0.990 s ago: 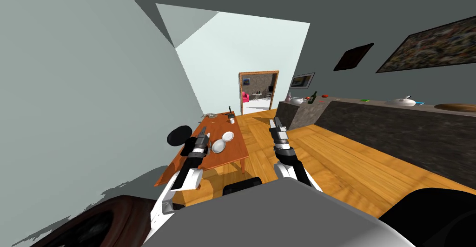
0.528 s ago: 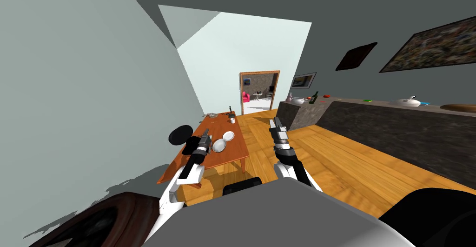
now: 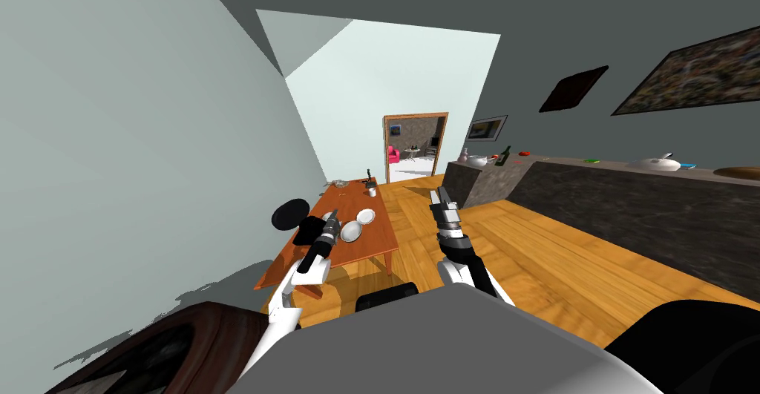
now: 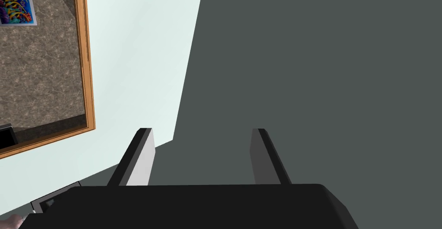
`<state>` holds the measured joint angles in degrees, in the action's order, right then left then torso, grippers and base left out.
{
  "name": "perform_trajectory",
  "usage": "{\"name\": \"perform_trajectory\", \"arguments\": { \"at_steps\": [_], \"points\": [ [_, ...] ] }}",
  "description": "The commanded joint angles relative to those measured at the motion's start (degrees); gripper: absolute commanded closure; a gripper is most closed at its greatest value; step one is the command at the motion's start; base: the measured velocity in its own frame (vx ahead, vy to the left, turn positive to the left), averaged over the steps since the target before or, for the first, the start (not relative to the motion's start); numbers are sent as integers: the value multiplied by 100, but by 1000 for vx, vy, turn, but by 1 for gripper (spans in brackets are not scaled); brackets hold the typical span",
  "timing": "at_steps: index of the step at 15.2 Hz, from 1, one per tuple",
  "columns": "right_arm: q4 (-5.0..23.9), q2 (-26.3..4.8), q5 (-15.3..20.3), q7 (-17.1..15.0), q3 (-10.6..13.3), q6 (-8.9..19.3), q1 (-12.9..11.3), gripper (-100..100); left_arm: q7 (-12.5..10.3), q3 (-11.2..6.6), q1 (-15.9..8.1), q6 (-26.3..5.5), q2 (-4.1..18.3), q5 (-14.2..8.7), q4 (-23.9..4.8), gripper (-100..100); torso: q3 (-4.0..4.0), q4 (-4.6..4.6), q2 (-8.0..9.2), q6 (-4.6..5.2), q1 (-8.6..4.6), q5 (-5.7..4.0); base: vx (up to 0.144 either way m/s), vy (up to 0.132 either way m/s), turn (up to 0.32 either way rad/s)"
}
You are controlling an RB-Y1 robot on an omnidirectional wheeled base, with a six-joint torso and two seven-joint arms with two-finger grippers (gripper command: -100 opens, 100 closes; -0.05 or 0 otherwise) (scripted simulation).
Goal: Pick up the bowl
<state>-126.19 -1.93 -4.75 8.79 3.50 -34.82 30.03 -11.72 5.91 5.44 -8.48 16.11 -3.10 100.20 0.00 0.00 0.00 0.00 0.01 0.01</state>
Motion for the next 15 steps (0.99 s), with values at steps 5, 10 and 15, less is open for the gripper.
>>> {"name": "perform_trajectory", "arguments": {
  "at_steps": [5,10,15],
  "points": [
    [0,0,0,0,0,0,0,0,-307,51,-373,-740,-38,-8,-454,-100,0,0,0,0,-1,0,-2,2,16],
    [0,0,0,0,0,0,0,0,-449,75,-554,-1195,-68,-12,-805,-100,-1,-1,-2,0,-1,0,-2,2,14],
    [0,0,0,0,0,0,0,0,-732,124,-916,-1809,-145,-18,-1334,-100,-2,-1,-3,0,-1,0,1,2,19]
  ]
}}
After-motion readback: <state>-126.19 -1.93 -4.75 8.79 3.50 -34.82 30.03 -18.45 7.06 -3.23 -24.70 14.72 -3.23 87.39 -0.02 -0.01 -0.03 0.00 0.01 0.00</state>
